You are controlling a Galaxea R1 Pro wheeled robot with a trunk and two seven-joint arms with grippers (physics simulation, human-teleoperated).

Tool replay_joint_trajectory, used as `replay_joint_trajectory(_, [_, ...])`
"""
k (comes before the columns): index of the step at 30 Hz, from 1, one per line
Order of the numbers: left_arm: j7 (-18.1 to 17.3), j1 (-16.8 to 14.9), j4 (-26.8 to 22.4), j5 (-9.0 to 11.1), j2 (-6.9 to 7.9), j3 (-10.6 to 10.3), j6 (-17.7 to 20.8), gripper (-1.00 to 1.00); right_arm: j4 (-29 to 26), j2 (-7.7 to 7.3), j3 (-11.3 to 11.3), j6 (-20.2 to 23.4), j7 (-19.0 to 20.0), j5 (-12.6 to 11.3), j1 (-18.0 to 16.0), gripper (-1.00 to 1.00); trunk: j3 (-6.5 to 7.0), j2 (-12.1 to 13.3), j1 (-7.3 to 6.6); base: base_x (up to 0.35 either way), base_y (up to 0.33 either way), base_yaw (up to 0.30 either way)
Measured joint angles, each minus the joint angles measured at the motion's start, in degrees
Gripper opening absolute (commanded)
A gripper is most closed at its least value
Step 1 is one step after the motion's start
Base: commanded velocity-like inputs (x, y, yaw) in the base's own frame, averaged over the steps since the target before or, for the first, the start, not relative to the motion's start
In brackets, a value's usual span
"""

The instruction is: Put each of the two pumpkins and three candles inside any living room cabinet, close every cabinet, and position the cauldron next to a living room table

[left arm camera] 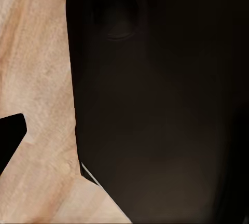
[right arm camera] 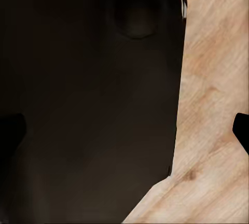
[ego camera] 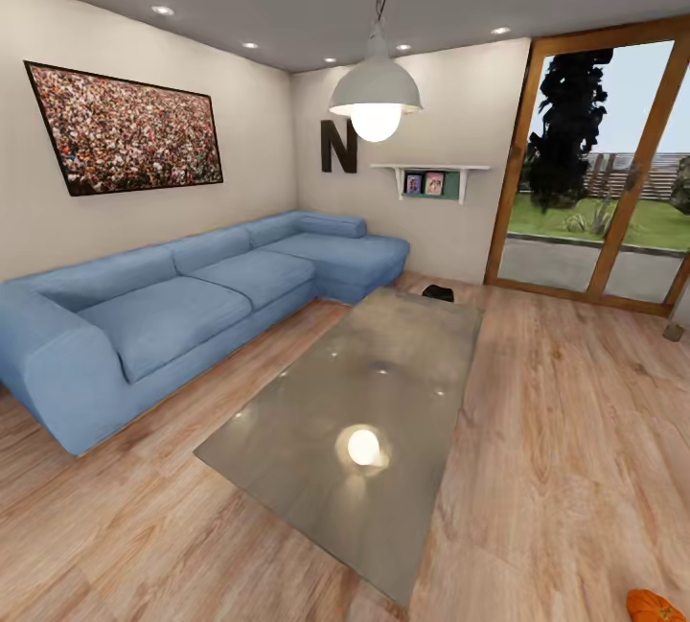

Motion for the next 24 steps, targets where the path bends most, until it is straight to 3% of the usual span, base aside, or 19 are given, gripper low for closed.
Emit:
replay_joint_trajectory(5, [1.5,-1.7,-1.6,1.4,1.44,-1.1,1.5,1.00,-1.5,-1.60,1.4,1.5,-0.4,-0.6,0.1,1.00,0.02,0.0,0.00,0.000,0.000,0.000])
replay_joint_trajectory(10, [3.1,-2.4,-3.1,2.9,1.44,-1.1,2.9,1.00,-3.1,-2.78,2.9,2.9,-0.4,-0.6,0.1,1.00,0.02,0.0,0.00,0.000,0.000,0.000])
replay_joint_trajectory(15, [4.5,-2.4,-4.7,4.3,1.44,-1.1,4.5,1.00,-4.7,-2.77,4.4,4.4,-0.4,-0.6,0.1,1.00,0.03,0.0,0.00,0.000,0.000,-0.004])
replay_joint_trajectory(18, [3.5,-1.4,-5.6,5.2,1.50,-0.3,5.4,1.00,-5.7,-1.80,4.1,5.4,0.0,-0.2,-0.8,1.00,0.00,0.0,0.00,0.000,0.000,-0.142])
replay_joint_trajectory(24, [1.6,0.5,-4.5,3.5,1.65,0.1,3.5,1.00,-5.1,0.03,2.4,3.5,0.3,0.1,-2.6,1.00,-0.12,0.0,0.00,0.000,0.000,-0.253])
